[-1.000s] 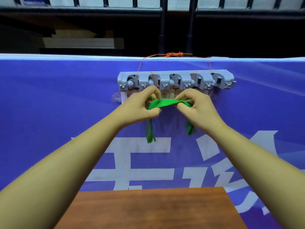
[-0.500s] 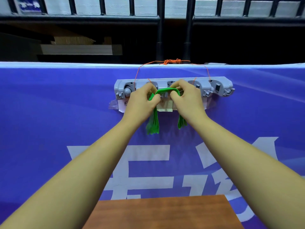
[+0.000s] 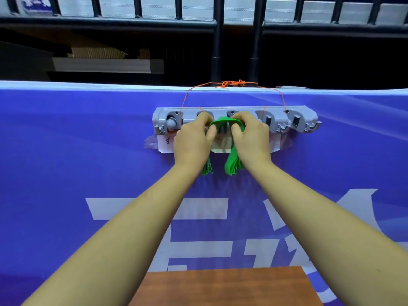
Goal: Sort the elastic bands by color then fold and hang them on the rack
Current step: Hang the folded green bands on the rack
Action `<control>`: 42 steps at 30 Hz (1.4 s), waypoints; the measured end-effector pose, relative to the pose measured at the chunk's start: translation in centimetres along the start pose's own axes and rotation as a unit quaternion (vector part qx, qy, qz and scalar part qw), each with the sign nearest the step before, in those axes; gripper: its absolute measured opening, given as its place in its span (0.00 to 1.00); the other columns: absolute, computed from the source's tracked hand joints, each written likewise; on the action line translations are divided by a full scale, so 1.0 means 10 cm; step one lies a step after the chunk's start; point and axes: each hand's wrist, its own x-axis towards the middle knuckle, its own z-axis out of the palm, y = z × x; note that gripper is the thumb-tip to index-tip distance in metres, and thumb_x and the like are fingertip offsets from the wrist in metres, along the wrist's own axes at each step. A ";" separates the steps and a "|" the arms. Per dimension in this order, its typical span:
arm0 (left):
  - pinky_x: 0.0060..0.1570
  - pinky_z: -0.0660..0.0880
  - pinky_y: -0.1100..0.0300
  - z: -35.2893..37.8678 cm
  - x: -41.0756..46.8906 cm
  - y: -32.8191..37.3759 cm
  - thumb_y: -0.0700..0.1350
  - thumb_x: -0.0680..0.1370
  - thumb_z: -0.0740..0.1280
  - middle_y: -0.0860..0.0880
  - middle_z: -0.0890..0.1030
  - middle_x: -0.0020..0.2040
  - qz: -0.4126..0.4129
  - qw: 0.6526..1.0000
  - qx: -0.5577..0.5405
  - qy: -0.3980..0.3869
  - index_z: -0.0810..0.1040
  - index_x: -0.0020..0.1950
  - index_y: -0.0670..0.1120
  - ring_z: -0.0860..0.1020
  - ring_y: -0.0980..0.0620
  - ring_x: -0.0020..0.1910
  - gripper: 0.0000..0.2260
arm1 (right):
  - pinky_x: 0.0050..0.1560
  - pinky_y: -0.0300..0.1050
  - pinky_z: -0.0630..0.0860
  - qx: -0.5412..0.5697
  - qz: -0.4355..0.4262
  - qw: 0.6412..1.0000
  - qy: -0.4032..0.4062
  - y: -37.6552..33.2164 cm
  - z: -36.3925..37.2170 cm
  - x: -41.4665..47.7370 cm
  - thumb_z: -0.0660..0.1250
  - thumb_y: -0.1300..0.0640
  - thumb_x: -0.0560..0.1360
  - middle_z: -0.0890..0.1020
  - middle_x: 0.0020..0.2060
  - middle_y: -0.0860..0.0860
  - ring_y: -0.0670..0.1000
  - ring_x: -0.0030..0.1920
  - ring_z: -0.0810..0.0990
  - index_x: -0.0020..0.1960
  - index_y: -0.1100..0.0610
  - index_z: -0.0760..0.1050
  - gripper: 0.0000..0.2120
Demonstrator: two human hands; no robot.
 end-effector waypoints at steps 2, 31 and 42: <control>0.41 0.78 0.47 0.03 0.04 -0.01 0.51 0.77 0.63 0.49 0.84 0.40 0.004 1.000 0.002 -0.022 0.76 0.49 0.50 0.81 0.42 0.43 0.06 | 0.44 0.53 0.76 -0.021 0.004 1.000 -0.005 0.03 0.03 0.02 0.61 0.60 0.73 0.82 0.39 0.51 0.55 0.40 0.77 0.49 0.56 0.78 0.09; 0.39 0.76 0.45 0.04 -0.13 -0.21 0.42 0.76 0.61 0.43 0.83 0.42 0.118 0.988 0.067 -0.066 0.77 0.58 0.46 0.80 0.37 0.40 0.12 | 0.55 0.42 0.77 0.060 -0.021 0.994 -0.087 0.20 0.03 -0.17 0.66 0.62 0.73 0.83 0.48 0.44 0.44 0.50 0.81 0.55 0.53 0.79 0.12; 0.62 0.75 0.54 0.08 -0.13 -0.22 0.40 0.77 0.66 0.49 0.77 0.65 0.110 0.987 -0.090 -0.079 0.76 0.67 0.48 0.75 0.53 0.64 0.17 | 0.54 0.47 0.78 0.069 -0.028 0.994 -0.078 0.28 0.03 -0.21 0.68 0.56 0.76 0.84 0.47 0.45 0.45 0.49 0.82 0.54 0.54 0.82 0.09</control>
